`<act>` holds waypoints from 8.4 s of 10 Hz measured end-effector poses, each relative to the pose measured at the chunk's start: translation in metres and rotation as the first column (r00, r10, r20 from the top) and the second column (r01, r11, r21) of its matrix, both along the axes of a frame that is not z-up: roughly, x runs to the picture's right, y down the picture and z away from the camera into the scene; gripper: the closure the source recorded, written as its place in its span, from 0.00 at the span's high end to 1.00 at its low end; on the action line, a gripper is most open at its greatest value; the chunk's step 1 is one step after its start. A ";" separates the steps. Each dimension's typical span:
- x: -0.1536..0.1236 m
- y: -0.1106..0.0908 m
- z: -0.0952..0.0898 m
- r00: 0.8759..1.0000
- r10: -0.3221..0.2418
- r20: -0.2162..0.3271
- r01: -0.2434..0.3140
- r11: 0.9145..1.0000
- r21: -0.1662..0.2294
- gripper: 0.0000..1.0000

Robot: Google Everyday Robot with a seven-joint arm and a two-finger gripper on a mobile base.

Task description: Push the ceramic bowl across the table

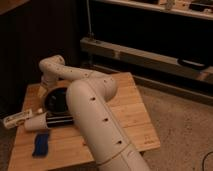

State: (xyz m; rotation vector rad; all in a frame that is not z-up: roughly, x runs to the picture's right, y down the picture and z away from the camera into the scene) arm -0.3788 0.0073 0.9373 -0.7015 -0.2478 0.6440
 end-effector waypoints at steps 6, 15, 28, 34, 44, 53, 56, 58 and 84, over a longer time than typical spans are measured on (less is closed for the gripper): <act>-0.005 0.005 0.016 1.000 -0.017 -0.011 0.017 1.000 0.000 0.80; 0.006 0.004 0.005 0.999 -0.041 -0.025 0.041 0.999 -0.009 0.80; -0.001 0.018 -0.002 0.995 -0.094 -0.044 0.092 0.995 -0.026 0.80; 0.005 0.025 0.001 0.986 -0.144 -0.079 0.142 0.989 -0.033 0.80; 0.028 0.041 -0.014 0.969 -0.217 -0.120 0.210 0.975 -0.066 0.80; 0.068 0.070 -0.042 0.967 -0.189 -0.169 0.172 0.979 -0.109 0.80; 0.084 0.078 -0.051 0.975 -0.139 -0.171 0.120 0.986 -0.119 0.80; 0.090 0.083 -0.056 0.979 -0.117 -0.169 0.097 0.988 -0.122 0.80; 0.145 0.135 -0.110 0.977 -0.030 -0.211 -0.005 0.986 -0.165 0.80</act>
